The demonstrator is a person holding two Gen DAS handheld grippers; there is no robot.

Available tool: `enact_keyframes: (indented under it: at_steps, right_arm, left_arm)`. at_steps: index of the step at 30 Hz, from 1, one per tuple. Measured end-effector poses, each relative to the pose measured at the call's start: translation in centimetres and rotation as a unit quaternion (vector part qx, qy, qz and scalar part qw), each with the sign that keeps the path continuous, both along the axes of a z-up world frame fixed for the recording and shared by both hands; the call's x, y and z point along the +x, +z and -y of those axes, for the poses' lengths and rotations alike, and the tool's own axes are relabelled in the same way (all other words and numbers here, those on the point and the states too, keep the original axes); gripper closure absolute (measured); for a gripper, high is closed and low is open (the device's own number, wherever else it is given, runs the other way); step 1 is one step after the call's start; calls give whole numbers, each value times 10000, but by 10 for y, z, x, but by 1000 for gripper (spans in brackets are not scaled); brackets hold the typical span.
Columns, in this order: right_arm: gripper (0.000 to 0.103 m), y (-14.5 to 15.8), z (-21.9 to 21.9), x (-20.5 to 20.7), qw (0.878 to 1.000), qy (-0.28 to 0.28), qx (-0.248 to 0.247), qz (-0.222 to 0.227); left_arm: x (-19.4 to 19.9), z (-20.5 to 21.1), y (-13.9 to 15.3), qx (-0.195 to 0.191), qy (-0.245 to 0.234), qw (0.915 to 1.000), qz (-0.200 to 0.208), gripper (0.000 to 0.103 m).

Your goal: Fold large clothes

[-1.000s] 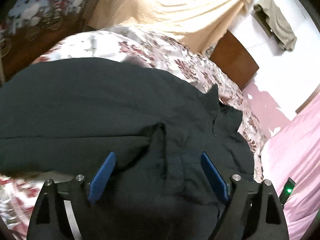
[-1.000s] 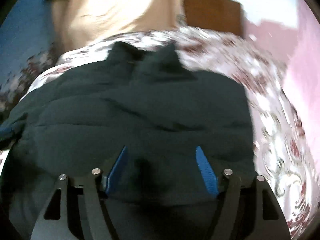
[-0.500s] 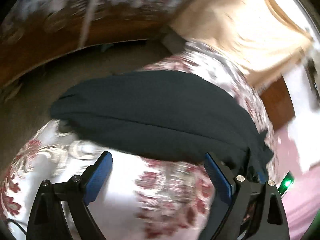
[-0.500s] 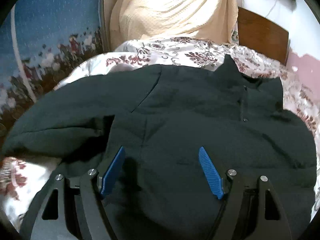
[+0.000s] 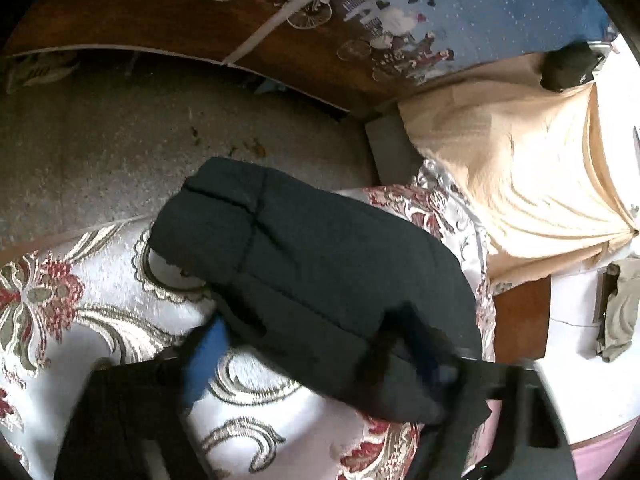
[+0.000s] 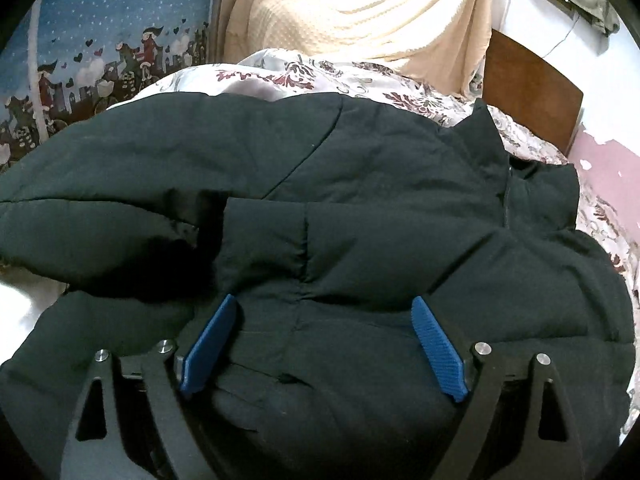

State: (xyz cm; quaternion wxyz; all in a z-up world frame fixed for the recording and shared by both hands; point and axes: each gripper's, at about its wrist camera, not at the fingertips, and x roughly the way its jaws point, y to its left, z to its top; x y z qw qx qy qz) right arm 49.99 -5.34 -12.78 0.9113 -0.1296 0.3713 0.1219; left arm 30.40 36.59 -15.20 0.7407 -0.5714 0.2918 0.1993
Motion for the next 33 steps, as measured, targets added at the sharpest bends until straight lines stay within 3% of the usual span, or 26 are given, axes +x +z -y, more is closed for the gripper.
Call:
enact_keyframes:
  at_steps: [1, 4, 7, 11, 14, 19, 23, 25, 28, 33]
  right_arm:
    - [16, 0, 0, 2, 10000, 5, 36, -13]
    - [12, -1, 0, 4, 9999, 67, 80, -50]
    - [8, -3, -7, 5, 9999, 107, -40, -48]
    - [8, 0, -5, 6, 9998, 124, 32, -121]
    - [9, 15, 6, 3, 9987, 232, 433, -134]
    - [9, 45, 35, -7, 9950, 294, 950, -135]
    - [9, 70, 72, -20, 9932, 211, 1149, -14]
    - [9, 80, 98, -23, 9912, 109, 1317, -6]
    - [9, 89, 139, -26, 9871, -146, 1596, -51]
    - [9, 88, 207, -37, 9818, -497, 1833, -70]
  left_arm:
    - [1, 0, 0, 63, 43, 10000, -29, 46]
    - [-1, 1, 6, 268, 172, 9995, 79, 75]
    - [-1, 4, 23, 676, 85, 9975, 160, 91]
    - [4, 19, 67, 1559, -53, 9870, 388, 94]
    - [11, 33, 110, 2104, -271, 9747, 702, 95]
    - [32, 76, 185, 2924, -792, 9450, 1235, 95]
    - [46, 128, 226, 3381, -1298, 9185, 1589, 96]
    - [55, 157, 241, 3532, -1591, 9058, 1719, 96]
    - [73, 213, 257, 3766, -2182, 8801, 1896, 96]
    - [100, 299, 261, 4019, -2989, 8419, 2006, 96]
